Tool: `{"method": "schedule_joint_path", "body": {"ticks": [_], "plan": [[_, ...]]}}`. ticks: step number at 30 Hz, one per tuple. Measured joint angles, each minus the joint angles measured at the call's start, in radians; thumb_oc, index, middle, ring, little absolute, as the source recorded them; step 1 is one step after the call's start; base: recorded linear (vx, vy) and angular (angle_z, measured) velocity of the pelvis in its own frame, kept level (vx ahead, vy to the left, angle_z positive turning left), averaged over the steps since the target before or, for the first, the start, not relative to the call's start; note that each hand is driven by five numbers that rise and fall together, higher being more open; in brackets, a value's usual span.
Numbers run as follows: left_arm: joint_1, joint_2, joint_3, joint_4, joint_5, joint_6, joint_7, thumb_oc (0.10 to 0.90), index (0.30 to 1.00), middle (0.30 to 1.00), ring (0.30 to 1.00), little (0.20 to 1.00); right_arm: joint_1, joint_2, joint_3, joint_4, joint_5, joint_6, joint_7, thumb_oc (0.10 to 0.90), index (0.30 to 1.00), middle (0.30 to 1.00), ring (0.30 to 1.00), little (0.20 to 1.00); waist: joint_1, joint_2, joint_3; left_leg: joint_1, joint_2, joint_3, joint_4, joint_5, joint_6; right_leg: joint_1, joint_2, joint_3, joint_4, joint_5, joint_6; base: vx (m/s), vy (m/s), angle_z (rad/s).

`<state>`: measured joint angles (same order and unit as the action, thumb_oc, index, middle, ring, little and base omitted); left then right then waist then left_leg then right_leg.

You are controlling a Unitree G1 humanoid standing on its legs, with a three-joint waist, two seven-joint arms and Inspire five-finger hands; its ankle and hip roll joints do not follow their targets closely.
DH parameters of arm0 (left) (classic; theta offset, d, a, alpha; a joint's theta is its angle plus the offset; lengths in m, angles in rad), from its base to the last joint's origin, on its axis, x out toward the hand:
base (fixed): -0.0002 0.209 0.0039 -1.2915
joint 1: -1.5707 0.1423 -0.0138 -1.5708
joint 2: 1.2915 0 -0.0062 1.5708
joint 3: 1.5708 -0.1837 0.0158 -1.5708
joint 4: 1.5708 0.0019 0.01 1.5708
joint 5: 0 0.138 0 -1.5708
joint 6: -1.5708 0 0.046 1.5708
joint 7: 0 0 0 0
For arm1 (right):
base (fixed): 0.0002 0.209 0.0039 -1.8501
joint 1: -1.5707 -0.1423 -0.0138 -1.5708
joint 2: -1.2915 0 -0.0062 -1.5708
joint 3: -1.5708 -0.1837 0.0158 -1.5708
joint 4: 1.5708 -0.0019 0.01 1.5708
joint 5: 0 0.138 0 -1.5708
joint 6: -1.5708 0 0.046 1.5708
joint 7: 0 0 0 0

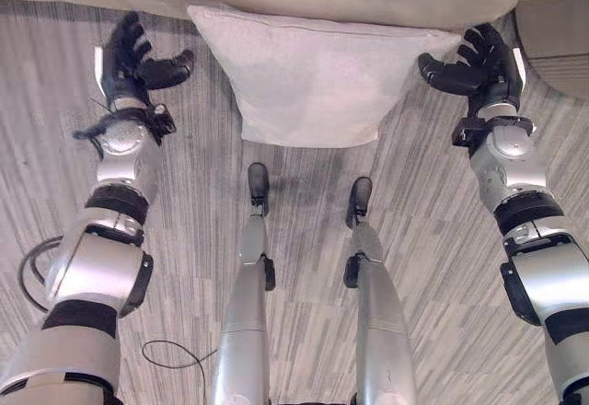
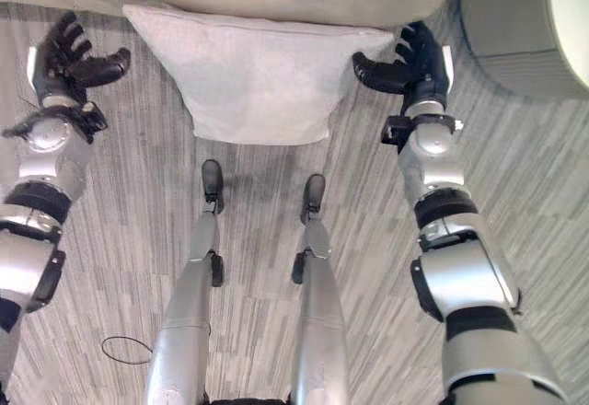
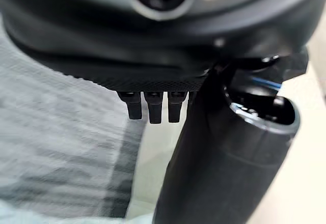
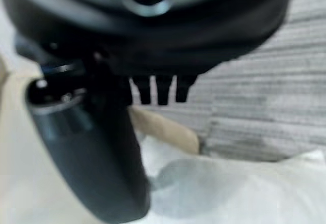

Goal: Pick up all the scattered cushions and arrange them neatly on the sofa.

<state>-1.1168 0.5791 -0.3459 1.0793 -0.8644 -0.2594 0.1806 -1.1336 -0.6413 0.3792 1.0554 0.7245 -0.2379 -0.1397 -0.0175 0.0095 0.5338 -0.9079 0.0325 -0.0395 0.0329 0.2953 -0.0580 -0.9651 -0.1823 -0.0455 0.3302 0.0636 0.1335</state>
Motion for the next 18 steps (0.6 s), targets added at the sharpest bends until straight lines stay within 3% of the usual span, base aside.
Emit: {"method": "schedule_joint_path", "body": {"ticks": [4,8,11,14,18], "plan": [[-0.001,-0.049,-0.051,0.005,-0.009,0.009,-0.032,0.800,0.900,0.900,0.900,0.900,-0.037,0.003,0.014,-0.003,-0.001,-0.006,-0.006,0.800,0.900,0.900,0.900,0.900,-0.002,0.001,-0.003,-0.056,0.003,-0.002,0.027,-0.004,-0.004,-0.060,0.001,0.002,0.035,-0.019,0.000,0.06,-0.026,0.02],[-0.070,-0.067,-0.123,0.015,0.002,0.031,-0.066,0.800,0.900,0.900,0.900,0.900,-0.133,-0.012,0.061,-0.050,-0.039,-0.025,-0.028,0.800,0.900,0.900,0.900,0.900,-0.026,0.003,-0.009,-0.165,0.010,0.006,0.038,-0.017,-0.013,-0.196,0.014,0.029,0.079,-0.033,-0.019,0.04,-0.007,-0.10],[-0.099,-0.103,-0.113,0.039,-0.010,0.037,-0.058,0.800,0.900,0.900,0.900,0.900,-0.151,0.009,0.069,-0.048,-0.059,-0.028,-0.035,0.800,0.900,0.900,0.900,0.900,-0.024,0.004,-0.009,-0.180,0.017,0.012,0.035,-0.021,-0.018,-0.224,0.024,0.048,0.086,-0.028,-0.021,0.02,-0.029,-0.11],[-0.108,-0.140,-0.103,0.056,-0.073,0.037,-0.052,0.800,0.900,0.900,0.900,0.900,-0.154,0.033,0.090,-0.045,-0.054,-0.030,-0.045,0.800,0.900,0.900,0.900,0.900,-0.025,0.036,-0.077,-0.245,0.022,0.003,0.033,-0.020,-0.018,-0.287,0.033,0.048,0.083,-0.022,-0.019,0.04,-0.013,-0.02],[-0.124,-0.140,-0.072,0.061,-0.096,0.037,-0.038,0.800,0.900,0.900,0.900,0.900,-0.169,0.084,0.098,-0.074,0.010,-0.038,-0.045,0.800,0.900,0.900,0.900,0.900,-0.044,0.037,-0.081,-0.271,0.033,0.005,0.039,-0.005,-0.023,-0.305,0.043,0.044,0.065,-0.002,-0.027,0.02,-0.009,-0.08]]}}
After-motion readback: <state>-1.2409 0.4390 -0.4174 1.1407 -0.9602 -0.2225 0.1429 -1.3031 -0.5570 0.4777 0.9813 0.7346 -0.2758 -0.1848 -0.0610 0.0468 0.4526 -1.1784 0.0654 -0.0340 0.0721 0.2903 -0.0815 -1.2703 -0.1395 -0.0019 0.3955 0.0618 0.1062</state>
